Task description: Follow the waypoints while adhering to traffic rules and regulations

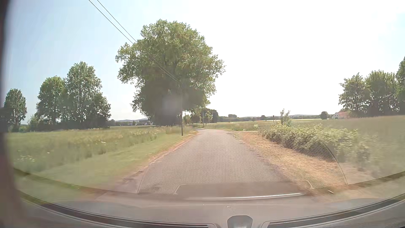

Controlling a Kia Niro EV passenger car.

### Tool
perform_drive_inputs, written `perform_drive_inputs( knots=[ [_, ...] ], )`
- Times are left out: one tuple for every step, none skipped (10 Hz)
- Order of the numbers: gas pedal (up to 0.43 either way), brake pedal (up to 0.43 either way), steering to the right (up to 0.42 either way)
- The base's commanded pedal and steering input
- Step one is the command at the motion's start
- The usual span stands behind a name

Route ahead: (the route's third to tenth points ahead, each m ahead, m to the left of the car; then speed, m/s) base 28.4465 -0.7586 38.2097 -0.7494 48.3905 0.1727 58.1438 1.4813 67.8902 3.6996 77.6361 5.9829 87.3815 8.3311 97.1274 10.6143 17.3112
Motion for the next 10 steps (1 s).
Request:
perform_drive_inputs(
  knots=[
    [0.138, 0.006, -0.002],
    [0.138, 0.006, -0.003],
    [0.138, 0.006, -0.003],
    [0.138, 0.006, -0.003],
    [0.138, 0.006, -0.003],
    [0.138, 0.006, -0.003],
    [0.138, 0.006, -0.003],
    [0.15, 0.006, -0.004],
    [0.15, 0.006, -0.004],
    [0.15, 0.006, -0.004]
  ],
)
